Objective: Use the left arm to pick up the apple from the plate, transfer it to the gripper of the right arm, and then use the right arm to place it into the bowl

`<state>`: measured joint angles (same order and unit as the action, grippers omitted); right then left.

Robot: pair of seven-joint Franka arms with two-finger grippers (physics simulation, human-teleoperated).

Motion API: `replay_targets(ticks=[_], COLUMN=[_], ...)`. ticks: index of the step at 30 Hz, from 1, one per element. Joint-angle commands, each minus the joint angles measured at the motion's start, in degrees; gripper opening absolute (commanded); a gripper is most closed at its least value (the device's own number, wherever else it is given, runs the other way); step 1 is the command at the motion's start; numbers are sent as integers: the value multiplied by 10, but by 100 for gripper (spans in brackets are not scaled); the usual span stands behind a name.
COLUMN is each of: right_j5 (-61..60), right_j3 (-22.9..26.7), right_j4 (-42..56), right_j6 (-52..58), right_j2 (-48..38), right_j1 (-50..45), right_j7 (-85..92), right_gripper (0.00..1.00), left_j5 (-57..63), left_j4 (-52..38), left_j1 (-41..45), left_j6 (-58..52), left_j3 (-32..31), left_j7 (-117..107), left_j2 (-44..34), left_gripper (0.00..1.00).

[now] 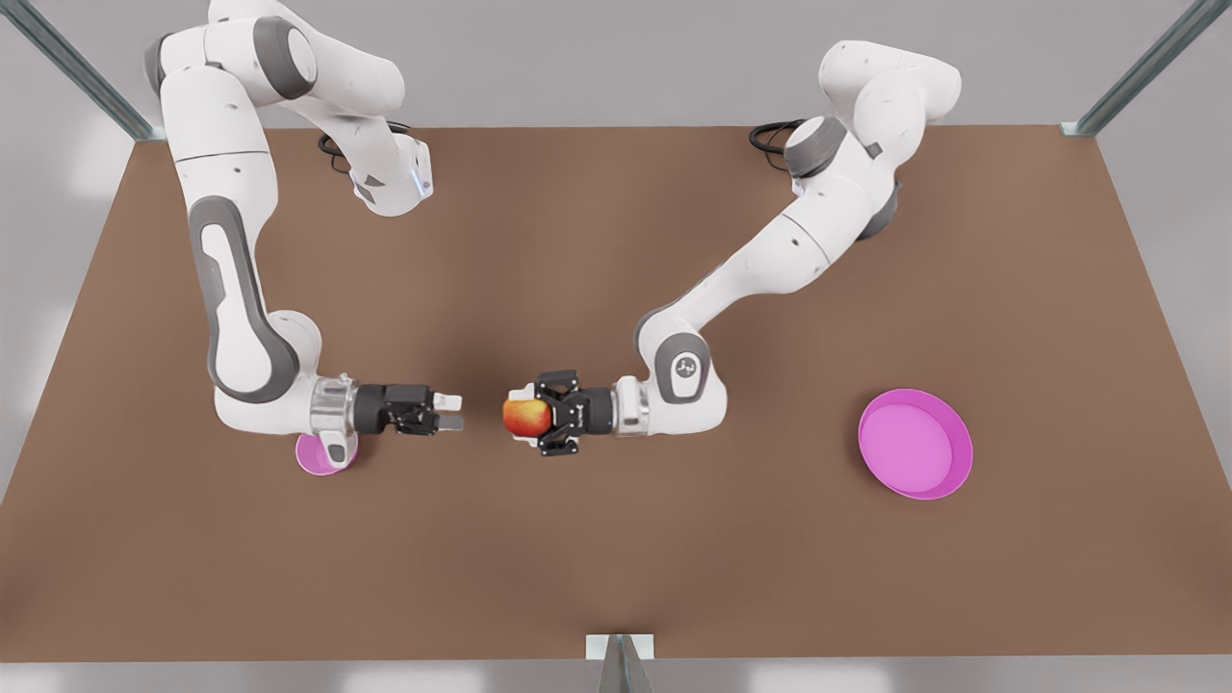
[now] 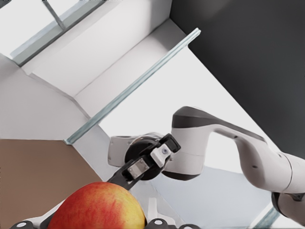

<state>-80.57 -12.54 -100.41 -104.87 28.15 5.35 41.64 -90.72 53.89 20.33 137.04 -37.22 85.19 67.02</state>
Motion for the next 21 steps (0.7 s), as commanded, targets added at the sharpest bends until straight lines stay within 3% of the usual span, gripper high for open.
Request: replay_targets(ticks=[1, 21], right_j5=[0, -29], right_j3=[0, -13], right_j4=[1, 44], right_j6=[12, -38], right_j2=[7, 60], right_j1=[2, -49], right_j7=[135, 98], right_gripper=[100, 100], left_j5=[-2, -5], left_j4=[-7, -8], left_j1=[4, 9], left_j6=[-1, -1], left_j3=[0, 0], left_j7=[288, 288], left_j2=[5, 13], left_gripper=[67, 67])
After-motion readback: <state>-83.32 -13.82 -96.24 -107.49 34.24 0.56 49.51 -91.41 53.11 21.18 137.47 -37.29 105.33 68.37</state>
